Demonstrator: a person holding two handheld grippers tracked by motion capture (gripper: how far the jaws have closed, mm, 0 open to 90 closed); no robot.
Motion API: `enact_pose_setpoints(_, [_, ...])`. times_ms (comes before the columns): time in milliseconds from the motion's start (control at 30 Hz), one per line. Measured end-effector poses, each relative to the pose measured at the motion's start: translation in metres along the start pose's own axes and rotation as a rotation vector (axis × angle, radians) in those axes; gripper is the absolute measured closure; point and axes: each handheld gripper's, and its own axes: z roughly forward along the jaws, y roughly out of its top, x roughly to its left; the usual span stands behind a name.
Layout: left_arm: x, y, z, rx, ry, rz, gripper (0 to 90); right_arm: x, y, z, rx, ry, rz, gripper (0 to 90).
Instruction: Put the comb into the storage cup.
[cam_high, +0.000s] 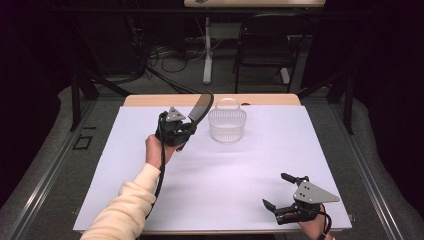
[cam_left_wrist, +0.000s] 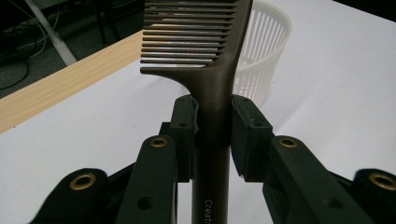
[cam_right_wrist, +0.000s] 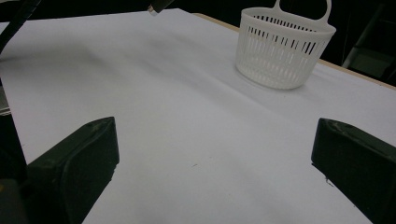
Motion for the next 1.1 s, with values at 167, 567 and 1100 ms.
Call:
enact_pose_setpoints(167, [0.001, 0.002, 0.001, -0.007, 0.001, -0.003, 72.4, 0.0, 0.0, 0.0, 0.0, 0.0, 0.002, 0.2])
enact_pose_setpoints(567, [0.002, 0.01, 0.003, -0.021, 0.007, -0.002, 72.4, 0.0, 0.0, 0.0, 0.001, 0.002, 0.002, 0.2])
enact_pose_setpoints(1100, [0.004, 0.016, 0.006, -0.045, 0.011, -0.004, 72.4, 0.0, 0.0, 0.001, -0.001, 0.003, 0.003, 0.2])
